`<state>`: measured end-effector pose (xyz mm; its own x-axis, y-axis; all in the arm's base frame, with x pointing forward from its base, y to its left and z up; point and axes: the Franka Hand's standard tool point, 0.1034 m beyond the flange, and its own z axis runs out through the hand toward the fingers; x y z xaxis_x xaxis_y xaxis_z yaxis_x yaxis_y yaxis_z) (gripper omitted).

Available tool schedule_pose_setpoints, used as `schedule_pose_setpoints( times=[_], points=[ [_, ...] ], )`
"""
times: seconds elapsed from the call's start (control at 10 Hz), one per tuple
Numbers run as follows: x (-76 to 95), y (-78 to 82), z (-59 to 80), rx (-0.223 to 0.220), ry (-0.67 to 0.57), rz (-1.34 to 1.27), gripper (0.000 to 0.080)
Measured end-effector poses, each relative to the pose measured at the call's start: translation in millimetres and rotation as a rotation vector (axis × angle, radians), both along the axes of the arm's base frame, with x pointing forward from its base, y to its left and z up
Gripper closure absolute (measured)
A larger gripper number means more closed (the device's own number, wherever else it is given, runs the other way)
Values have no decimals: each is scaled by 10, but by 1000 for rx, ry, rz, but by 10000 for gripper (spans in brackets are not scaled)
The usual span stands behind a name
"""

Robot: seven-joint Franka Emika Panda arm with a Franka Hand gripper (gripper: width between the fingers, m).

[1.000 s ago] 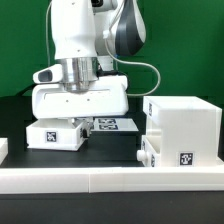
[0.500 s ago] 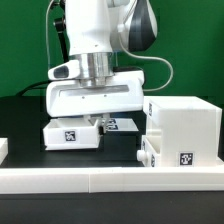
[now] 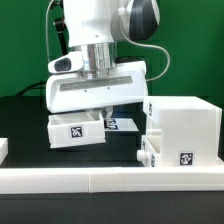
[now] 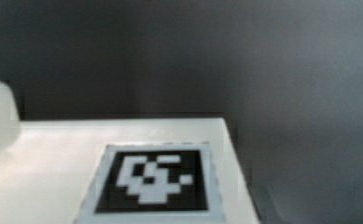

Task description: Assemble drawer

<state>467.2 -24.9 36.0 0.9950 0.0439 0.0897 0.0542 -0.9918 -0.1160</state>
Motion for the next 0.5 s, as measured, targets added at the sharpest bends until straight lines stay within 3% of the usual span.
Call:
schedule_pose_setpoints(
  times=[0.5],
  points=[
    [140,-31,63,-44,-46,469,753]
  ],
)
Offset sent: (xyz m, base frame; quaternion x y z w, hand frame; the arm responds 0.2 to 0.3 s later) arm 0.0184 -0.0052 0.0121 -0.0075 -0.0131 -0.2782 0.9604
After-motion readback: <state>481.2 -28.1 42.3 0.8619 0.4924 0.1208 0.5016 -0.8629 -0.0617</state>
